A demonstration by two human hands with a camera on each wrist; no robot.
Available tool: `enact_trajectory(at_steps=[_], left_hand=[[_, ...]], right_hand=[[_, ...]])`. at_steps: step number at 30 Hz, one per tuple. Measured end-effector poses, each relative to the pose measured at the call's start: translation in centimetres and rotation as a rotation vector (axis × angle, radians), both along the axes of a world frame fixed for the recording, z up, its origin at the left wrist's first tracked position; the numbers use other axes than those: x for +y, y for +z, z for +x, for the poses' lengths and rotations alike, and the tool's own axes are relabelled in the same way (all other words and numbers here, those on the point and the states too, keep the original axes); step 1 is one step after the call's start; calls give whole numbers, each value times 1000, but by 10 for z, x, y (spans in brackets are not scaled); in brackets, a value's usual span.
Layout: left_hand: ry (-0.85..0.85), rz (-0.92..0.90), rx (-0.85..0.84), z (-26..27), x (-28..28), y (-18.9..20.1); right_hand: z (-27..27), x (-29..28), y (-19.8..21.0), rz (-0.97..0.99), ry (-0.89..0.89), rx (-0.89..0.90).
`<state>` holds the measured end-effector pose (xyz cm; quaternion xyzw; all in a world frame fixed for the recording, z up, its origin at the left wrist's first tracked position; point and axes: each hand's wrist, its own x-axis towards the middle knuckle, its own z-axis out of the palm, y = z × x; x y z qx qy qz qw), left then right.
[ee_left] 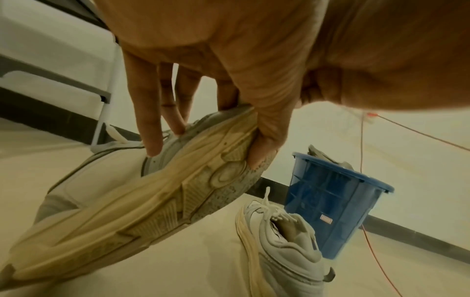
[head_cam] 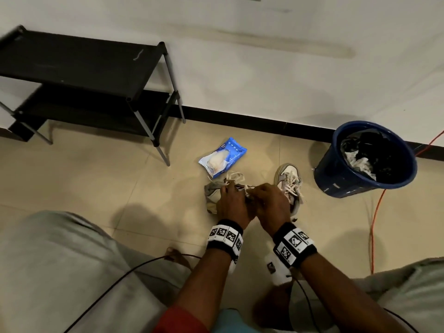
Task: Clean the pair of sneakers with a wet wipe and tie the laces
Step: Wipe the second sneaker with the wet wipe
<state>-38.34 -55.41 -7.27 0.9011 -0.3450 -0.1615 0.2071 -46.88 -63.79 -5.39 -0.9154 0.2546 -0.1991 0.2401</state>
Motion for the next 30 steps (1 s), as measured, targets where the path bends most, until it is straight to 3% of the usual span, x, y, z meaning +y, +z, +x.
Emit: enact_trajectory(at_steps=[2,5,7,10,12,15,20,23,27,30], left_hand=[[-8,5,34,-1,4,-3],[7,-24,104,-3,11,-6],[-8,-38,102,-1,11,-5],[-7,-49,113,2,12,3],[-44,-43,115,4,13,4],[-68,-98,140,8,17,3],[-70,-297,228,14,7,13],[-43,-313,279,12,1,9],[-89,-284,278,10,-3,5],[-114,-262,292,14,-1,4]], right_hand=[[-3,-11,-7,-2,-46,57],[-8,-38,-14,201,-285,46],[-5,-28,-8,222,-229,-6],[-1,-1,1,113,28,34],[-3,-9,0,65,-14,89],[-9,-30,0,145,-185,42],[-12,4,27,-141,231,53],[-16,-8,29,-168,113,31],[-18,-37,22,9,-200,25],[-19,-35,31,-22,-92,68]])
